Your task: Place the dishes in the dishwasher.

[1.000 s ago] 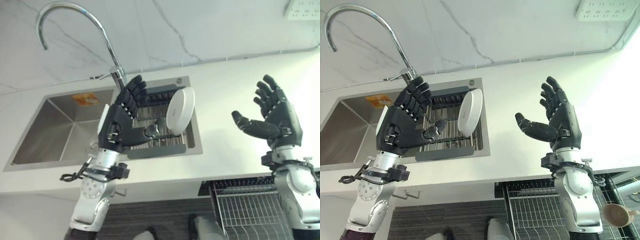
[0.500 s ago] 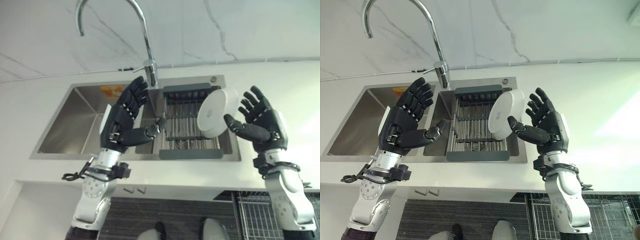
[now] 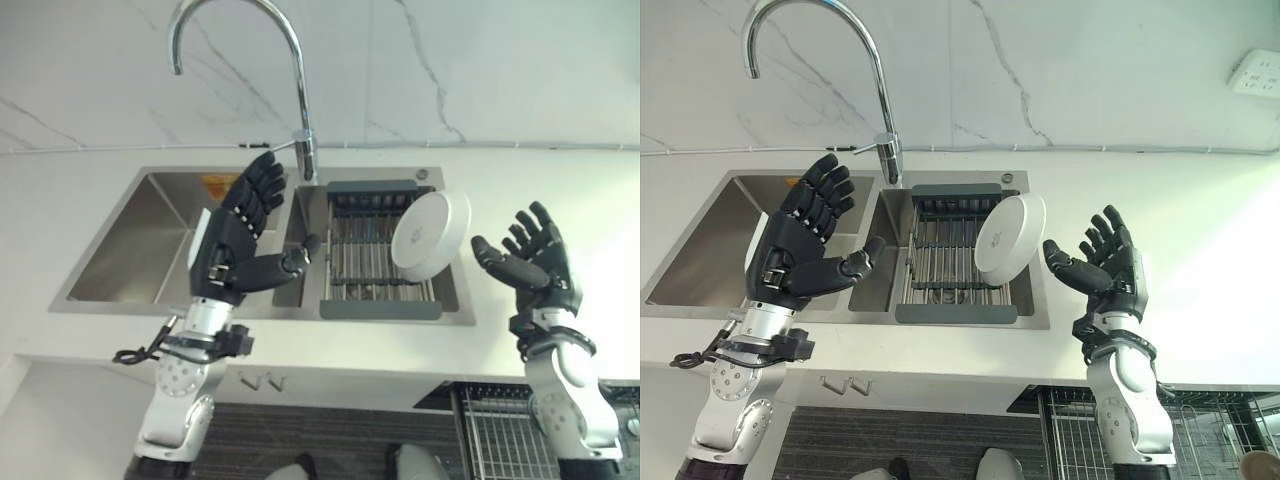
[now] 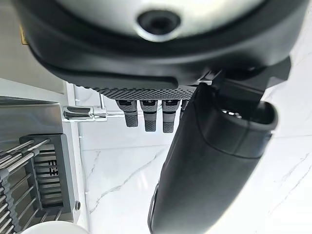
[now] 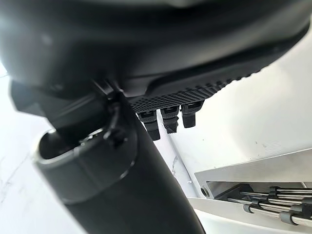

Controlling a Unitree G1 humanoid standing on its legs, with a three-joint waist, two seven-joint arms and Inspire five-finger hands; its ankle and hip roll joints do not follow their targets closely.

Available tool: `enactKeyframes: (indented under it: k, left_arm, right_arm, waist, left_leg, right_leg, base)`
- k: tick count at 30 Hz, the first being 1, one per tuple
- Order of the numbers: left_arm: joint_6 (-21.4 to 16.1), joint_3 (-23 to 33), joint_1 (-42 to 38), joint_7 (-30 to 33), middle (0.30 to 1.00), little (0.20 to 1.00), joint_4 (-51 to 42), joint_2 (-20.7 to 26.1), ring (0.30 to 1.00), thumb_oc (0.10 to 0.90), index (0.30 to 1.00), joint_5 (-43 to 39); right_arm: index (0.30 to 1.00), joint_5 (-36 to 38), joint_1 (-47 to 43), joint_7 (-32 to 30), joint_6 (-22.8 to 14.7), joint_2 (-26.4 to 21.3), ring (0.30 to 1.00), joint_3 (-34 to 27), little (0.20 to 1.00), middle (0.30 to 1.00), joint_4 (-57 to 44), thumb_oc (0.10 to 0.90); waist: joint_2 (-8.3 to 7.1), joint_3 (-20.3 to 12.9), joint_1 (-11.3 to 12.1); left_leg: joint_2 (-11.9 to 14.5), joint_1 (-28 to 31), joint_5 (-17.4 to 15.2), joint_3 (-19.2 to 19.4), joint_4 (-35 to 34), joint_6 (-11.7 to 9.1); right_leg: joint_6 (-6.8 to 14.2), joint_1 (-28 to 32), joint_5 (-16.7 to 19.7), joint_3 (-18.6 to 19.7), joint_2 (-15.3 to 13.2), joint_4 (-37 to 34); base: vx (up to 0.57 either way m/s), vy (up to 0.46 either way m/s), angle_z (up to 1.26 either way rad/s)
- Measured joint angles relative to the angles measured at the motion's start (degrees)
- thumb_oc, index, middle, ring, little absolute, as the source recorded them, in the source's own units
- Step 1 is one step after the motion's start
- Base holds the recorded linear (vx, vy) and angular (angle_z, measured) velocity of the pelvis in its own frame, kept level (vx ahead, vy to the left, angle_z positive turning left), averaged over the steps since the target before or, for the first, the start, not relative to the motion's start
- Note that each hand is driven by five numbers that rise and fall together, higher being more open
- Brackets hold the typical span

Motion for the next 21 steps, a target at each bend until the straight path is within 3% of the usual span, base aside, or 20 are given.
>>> enactKeyframes:
  k: [21]
  left_arm:
    - [0.31,-0.02,0.00,0.12,0.900,0.900,0.00,-0.03,0.900,0.800,0.900,0.03]
  right_arm:
    - [0.900,4.61,-0.09,2.64,6.94,-1.00,0.900,1.36,0.900,0.900,0.00,0.800]
  waist:
    - [0.07,-0.09,0.68]
  left_leg:
    - [0.62,0.20,0.22,0.02,0.07,-0.32]
  right_leg:
    - [-0.51,0.14,0.37,0.41,0.85,-0.20]
  base:
    - [0.00,-0.002,-0.01]
